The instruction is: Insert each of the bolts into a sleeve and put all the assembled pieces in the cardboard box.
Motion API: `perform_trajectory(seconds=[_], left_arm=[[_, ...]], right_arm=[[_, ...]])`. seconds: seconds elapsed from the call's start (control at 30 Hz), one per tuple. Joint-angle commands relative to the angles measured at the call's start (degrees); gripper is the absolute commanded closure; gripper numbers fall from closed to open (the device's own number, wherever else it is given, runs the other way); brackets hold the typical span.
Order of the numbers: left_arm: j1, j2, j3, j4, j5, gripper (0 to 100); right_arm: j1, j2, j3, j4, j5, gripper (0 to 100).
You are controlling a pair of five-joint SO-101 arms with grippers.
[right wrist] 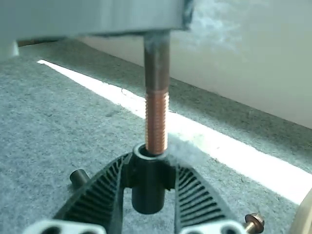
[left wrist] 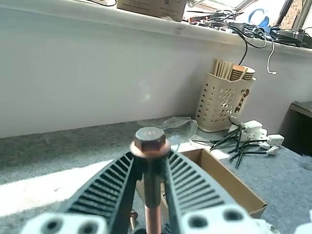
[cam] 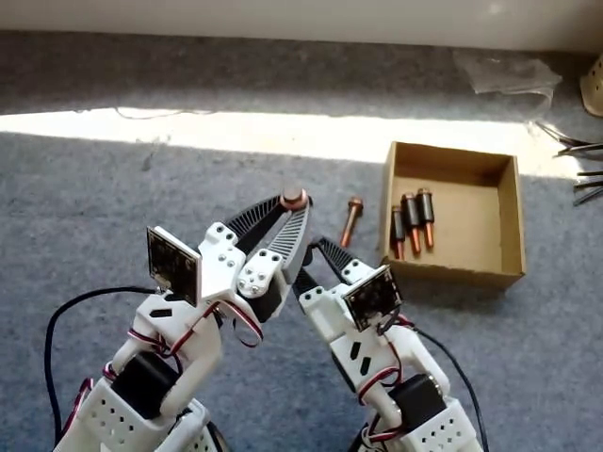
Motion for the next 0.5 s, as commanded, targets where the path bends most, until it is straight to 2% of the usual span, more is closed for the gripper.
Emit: perform_trajectory(seconds=[0.0, 0.13, 0.47], left_arm=[[0.7, -0.3, 0.7, -1.6, -1.7, 98], [0.1, -0.3, 1.5, -1.7, -4.6, 98], [-0.4, -0.4, 1.7, -1.7, -4.5, 98]], right_arm=[[0.5, -0.1, 6.3, -1.0, 0.6, 99.5], [0.5, -0.1, 6.3, -1.0, 0.6, 99.5], [0.5, -0.1, 6.3, -1.0, 0.6, 99.5]])
